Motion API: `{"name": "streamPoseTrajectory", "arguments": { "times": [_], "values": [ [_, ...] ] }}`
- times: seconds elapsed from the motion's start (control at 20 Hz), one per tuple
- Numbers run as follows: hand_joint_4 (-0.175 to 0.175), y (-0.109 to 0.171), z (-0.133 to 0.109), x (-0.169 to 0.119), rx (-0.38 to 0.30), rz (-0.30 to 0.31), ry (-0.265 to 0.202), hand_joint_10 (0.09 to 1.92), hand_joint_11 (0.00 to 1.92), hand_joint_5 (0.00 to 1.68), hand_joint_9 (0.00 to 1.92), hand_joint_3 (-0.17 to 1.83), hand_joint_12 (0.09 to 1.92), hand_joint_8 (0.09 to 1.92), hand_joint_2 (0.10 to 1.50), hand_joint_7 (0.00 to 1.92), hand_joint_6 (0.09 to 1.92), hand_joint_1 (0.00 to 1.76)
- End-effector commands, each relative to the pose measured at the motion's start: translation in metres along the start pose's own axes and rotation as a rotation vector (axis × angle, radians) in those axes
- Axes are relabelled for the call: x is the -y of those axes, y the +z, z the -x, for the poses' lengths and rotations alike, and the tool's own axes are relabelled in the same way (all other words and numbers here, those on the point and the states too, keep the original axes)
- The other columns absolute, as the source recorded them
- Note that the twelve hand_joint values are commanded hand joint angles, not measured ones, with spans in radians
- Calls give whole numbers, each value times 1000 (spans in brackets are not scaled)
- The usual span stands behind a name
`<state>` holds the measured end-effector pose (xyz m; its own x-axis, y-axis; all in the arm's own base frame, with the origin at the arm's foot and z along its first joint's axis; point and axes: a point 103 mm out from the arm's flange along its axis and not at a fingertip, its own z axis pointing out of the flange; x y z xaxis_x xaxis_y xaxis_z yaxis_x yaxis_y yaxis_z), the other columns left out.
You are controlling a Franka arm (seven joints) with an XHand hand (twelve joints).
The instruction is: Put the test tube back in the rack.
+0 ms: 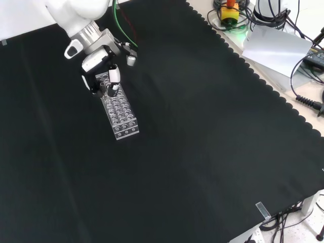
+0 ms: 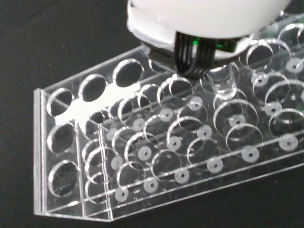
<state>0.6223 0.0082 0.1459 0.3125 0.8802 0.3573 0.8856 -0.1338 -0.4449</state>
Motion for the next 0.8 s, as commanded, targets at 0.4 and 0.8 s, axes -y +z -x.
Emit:
{"name": "streamPoseTrajectory", "arguments": {
  "times": [0.4,0.8],
  "values": [
    [-130,-5,-13,3,-62,-100,-90,768,560,681,949,752,1418,848,581,889,751,1242],
    [-77,-28,-14,21,-93,-114,-139,936,281,379,465,847,1533,952,501,381,637,1159]
  ]
}}
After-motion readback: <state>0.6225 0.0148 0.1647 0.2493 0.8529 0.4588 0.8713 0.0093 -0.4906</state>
